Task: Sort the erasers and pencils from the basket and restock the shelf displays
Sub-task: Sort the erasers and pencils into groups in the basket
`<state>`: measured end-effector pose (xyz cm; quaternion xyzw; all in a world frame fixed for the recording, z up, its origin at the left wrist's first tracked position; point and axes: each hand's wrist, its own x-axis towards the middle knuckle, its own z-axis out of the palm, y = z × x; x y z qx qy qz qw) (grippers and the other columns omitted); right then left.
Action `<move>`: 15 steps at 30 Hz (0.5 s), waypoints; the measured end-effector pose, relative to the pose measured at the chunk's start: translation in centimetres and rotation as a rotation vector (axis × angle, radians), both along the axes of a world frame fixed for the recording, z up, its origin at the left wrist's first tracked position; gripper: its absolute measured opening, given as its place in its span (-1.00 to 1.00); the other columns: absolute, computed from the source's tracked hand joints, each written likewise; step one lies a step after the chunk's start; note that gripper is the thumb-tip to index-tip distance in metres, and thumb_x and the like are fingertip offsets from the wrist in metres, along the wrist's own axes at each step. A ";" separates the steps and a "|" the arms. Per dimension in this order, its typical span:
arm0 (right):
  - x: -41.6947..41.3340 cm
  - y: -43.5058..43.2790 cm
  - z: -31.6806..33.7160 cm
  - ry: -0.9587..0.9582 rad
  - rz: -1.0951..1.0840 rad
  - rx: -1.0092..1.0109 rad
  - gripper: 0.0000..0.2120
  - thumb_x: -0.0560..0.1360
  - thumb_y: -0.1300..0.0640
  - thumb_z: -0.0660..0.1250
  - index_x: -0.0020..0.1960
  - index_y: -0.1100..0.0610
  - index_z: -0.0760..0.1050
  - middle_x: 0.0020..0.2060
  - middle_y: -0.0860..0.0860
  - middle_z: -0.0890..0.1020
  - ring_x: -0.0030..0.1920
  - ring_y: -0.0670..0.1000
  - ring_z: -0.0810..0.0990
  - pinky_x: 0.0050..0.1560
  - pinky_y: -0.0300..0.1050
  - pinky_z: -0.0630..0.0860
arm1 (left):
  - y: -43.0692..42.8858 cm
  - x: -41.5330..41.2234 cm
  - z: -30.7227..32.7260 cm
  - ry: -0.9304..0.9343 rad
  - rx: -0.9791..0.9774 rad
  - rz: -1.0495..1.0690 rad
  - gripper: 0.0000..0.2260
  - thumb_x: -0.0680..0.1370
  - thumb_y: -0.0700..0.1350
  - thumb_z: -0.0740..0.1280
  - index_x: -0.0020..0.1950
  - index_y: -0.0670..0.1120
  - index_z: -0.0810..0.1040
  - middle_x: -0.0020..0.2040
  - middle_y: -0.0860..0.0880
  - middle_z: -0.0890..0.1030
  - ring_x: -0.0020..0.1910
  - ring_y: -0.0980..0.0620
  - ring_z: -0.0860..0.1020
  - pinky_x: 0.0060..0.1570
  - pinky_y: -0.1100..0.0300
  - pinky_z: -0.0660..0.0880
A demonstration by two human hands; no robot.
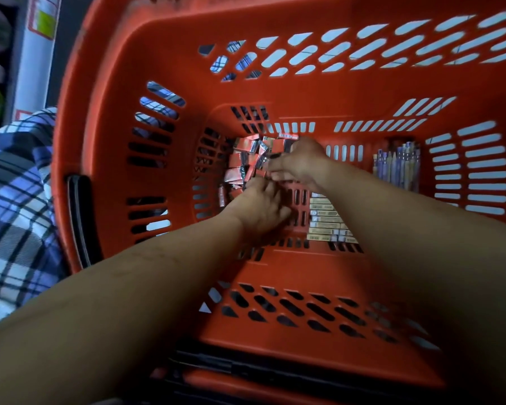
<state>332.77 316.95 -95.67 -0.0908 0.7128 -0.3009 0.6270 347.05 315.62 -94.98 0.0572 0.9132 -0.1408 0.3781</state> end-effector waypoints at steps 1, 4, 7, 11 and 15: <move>0.0 0.0 0.3 -0.055 -0.037 -0.016 -0.77 0.45 0.35 0.52 -0.07 0.24 0.46 -0.04 0.20 0.71 -0.19 0.07 0.73 -0.39 -0.23 0.61 | -0.1 0.0 0.3 0.016 0.028 -0.005 -0.69 0.70 -0.08 0.08 0.38 -0.14 0.43 0.30 -0.29 0.51 0.28 -0.26 0.47 0.26 -0.09 0.39; 0.3 -0.2 1.0 -0.080 -0.090 -0.053 -0.73 0.42 0.46 0.49 -0.10 0.24 0.43 -0.01 0.25 0.67 -0.12 0.14 0.73 -0.39 -0.28 0.60 | -0.3 0.3 0.7 0.083 0.048 0.006 -0.69 0.54 -0.18 0.11 -0.05 -0.07 0.67 -0.10 -0.19 0.67 -0.09 -0.18 0.63 -0.06 0.06 0.52; 0.4 0.0 1.1 -0.155 -0.141 -0.071 -0.75 0.43 0.48 0.47 -0.05 0.27 0.44 0.01 0.29 0.66 -0.24 0.01 0.70 -0.50 -0.36 0.50 | -0.6 0.4 -0.1 0.173 0.087 0.037 -0.69 0.47 -0.18 0.12 -0.24 -0.07 0.67 -0.26 -0.12 0.65 -0.29 -0.14 0.59 -0.22 0.12 0.52; 0.6 -0.1 1.0 -0.195 -0.110 -0.115 -0.66 0.43 0.47 0.48 0.12 0.35 0.43 -0.06 0.30 0.68 -0.28 0.01 0.73 -0.31 -0.28 0.62 | 0.6 0.4 -0.1 0.034 0.068 0.286 -0.66 0.69 -0.20 0.02 0.36 -0.22 0.47 0.26 -0.20 0.50 0.16 -0.24 0.54 0.05 0.01 0.44; 1.0 -0.3 0.9 -0.174 -0.129 -0.150 -0.64 0.45 0.43 0.48 0.18 0.39 0.45 -0.11 0.29 0.69 -0.19 0.13 0.74 -0.09 -0.10 0.69 | 0.7 0.0 0.8 -0.039 0.064 0.611 -0.67 0.69 -0.16 0.09 0.43 -0.22 0.39 0.33 -0.24 0.48 0.24 -0.29 0.53 0.12 -0.07 0.50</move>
